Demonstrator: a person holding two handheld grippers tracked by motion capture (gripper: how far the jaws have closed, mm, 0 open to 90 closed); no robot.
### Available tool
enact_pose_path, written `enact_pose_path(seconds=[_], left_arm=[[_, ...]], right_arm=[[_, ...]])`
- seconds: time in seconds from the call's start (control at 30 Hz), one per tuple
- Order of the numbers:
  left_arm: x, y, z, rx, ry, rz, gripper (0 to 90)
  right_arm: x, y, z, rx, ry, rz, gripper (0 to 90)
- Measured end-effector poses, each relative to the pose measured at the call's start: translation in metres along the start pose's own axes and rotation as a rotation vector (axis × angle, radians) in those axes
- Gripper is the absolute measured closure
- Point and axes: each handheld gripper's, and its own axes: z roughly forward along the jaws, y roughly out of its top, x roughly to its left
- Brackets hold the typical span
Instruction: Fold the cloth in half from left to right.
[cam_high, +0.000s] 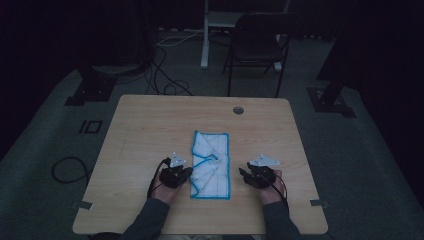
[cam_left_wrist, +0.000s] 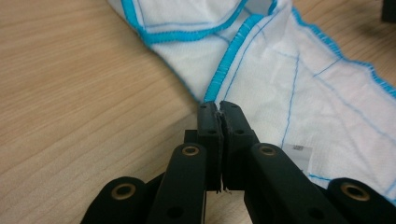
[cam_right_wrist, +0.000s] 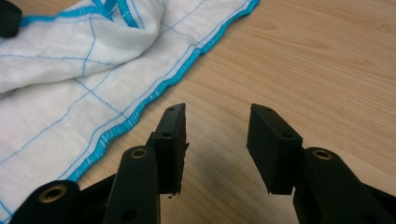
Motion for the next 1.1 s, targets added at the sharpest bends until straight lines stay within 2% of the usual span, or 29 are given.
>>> enact_pose_path(seconds=[0.3, 0.57, 0.87, 0.9, 1.07, 1.1], left_arm=[[-0.008, 0.007, -0.009, -0.037, -0.035, 0.01, 88.6], [-0.024, 0.014, -0.01, -0.061, -0.084, 0.051, 88.6], [-0.044, 0.013, -0.002, -0.042, -0.145, 0.092, 88.5], [-0.051, 0.013, 0.0, -0.031, -0.154, 0.118, 88.5], [-0.062, 0.012, 0.003, -0.029, -0.181, 0.135, 87.9], [-0.065, 0.013, 0.004, -0.034, -0.199, 0.14, 85.8]], right_arm=[[0.0, -0.002, 0.001, 0.006, -0.007, 0.0, 57.7], [-0.001, -0.003, 0.004, 0.012, -0.009, 0.012, 57.7], [-0.002, -0.003, 0.005, 0.013, -0.008, 0.011, 57.6], [-0.002, -0.003, 0.005, 0.013, -0.008, 0.012, 57.6], [-0.002, -0.003, 0.005, 0.011, -0.008, 0.012, 57.6], [-0.002, -0.003, 0.005, 0.011, -0.008, 0.013, 57.5]])
